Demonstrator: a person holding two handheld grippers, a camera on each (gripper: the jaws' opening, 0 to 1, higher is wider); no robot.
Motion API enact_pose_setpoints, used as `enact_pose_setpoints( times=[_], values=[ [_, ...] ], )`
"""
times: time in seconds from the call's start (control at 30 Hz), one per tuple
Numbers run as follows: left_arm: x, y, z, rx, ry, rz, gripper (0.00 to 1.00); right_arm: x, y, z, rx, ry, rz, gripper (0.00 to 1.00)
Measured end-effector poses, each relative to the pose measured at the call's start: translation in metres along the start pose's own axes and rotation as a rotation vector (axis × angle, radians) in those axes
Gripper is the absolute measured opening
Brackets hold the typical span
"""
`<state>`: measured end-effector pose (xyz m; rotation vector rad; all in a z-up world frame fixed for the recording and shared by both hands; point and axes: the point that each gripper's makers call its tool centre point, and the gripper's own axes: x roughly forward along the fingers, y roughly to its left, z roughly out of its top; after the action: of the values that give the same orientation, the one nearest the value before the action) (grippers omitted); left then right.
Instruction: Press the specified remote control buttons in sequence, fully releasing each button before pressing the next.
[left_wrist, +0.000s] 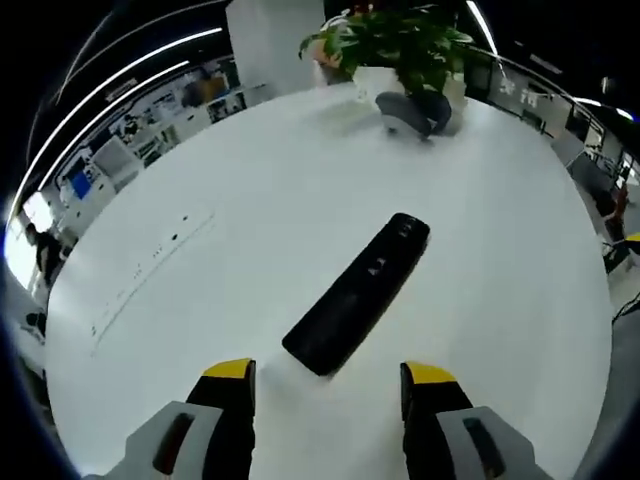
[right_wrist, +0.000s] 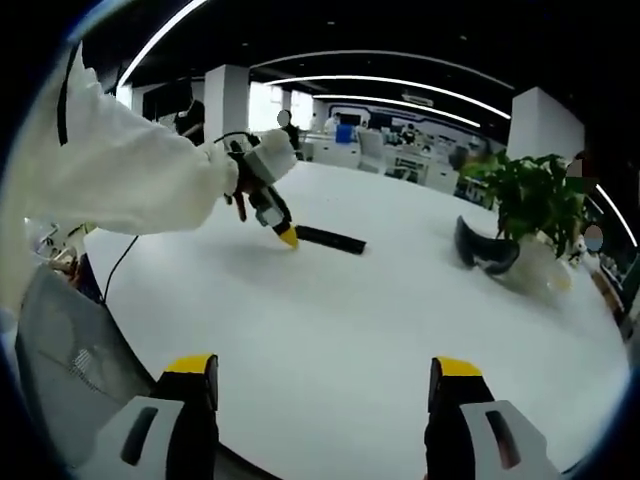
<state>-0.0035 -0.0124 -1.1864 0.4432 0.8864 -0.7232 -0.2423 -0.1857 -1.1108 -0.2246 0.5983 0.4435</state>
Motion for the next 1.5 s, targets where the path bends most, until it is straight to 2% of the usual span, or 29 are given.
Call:
enact_pose_setpoints(
  times=[0.07,0.23,0.3,0.37,0.43,0.47,0.53,0.63,0.67,0.77,0.8,0.83,0.9,0.93,1.03,1.13,1.2,1.23,1.33,1.4,1.5],
  values=[
    [-0.006,-0.004,-0.003,0.0,-0.009,-0.002,0.62,0.0,0.0,0.001,-0.003,-0.005,-0.001,0.87],
    [-0.032,-0.022,0.003,-0.039,-0.103,-0.015,0.65,-0.001,-0.001,0.004,0.002,-0.022,-0.006,0.88],
    [-0.04,-0.03,0.004,-0.085,-0.124,-0.037,0.68,-0.001,-0.002,0.005,0.005,-0.027,-0.007,0.88],
    [-0.048,-0.035,0.006,-0.096,-0.144,-0.046,0.71,-0.002,-0.001,0.006,0.006,-0.033,-0.006,0.89],
    [-0.056,-0.043,0.008,-0.124,-0.184,-0.053,0.7,-0.002,-0.002,0.007,0.005,-0.041,-0.008,0.89],
    [-0.061,-0.052,0.009,-0.171,-0.208,-0.068,0.71,-0.002,-0.002,0.008,0.007,-0.045,-0.008,0.89],
    [-0.068,-0.067,0.011,-0.212,-0.264,-0.105,0.73,-0.003,-0.002,0.008,0.013,-0.049,-0.007,0.89],
    [-0.075,-0.079,0.002,-0.218,-0.289,-0.09,0.77,-0.004,-0.004,0.009,0.024,-0.058,-0.008,0.9],
    [-0.077,-0.082,0.003,-0.233,-0.32,-0.09,0.76,-0.004,-0.004,0.01,0.026,-0.06,-0.008,0.9],
    [-0.085,-0.094,-0.004,-0.262,-0.339,-0.09,0.79,-0.005,-0.003,0.011,0.02,-0.071,-0.008,0.9],
    [-0.089,-0.097,-0.005,-0.27,-0.349,-0.087,0.81,-0.005,-0.003,0.011,0.018,-0.071,-0.007,0.9],
    [-0.094,-0.097,-0.003,-0.304,-0.389,-0.072,0.85,-0.005,-0.002,0.011,0.016,-0.072,-0.007,0.9],
    [-0.103,-0.107,0.0,-0.332,-0.456,-0.088,0.93,-0.005,-0.002,0.011,0.014,-0.075,-0.008,0.9],
    [-0.104,-0.108,-0.001,-0.332,-0.46,-0.088,0.96,-0.005,-0.003,0.011,0.016,-0.076,-0.008,0.9],
    [-0.117,-0.11,-0.01,-0.276,-0.476,-0.007,0.98,-0.006,-0.003,0.011,0.02,-0.076,-0.008,0.9],
    [-0.129,-0.112,-0.018,-0.268,-0.498,0.046,1.0,-0.006,-0.003,0.011,0.019,-0.079,-0.011,0.9],
    [-0.145,-0.105,-0.021,-0.274,-0.565,0.131,1.0,-0.006,-0.003,0.011,0.016,-0.079,-0.014,0.9],
    [-0.15,-0.103,-0.025,-0.28,-0.574,0.153,1.0,-0.006,-0.004,0.011,0.016,-0.079,-0.016,0.9],
    [-0.169,-0.093,-0.046,-0.258,-0.563,0.257,1.0,-0.007,-0.005,0.011,0.021,-0.083,-0.026,0.91],
    [-0.181,-0.091,-0.056,-0.285,-0.553,0.285,1.0,-0.007,-0.006,0.011,0.027,-0.083,-0.028,0.91],
    [-0.197,-0.088,-0.066,-0.334,-0.575,0.318,1.0,-0.007,-0.006,0.012,0.027,-0.087,-0.03,0.92]
  ],
)
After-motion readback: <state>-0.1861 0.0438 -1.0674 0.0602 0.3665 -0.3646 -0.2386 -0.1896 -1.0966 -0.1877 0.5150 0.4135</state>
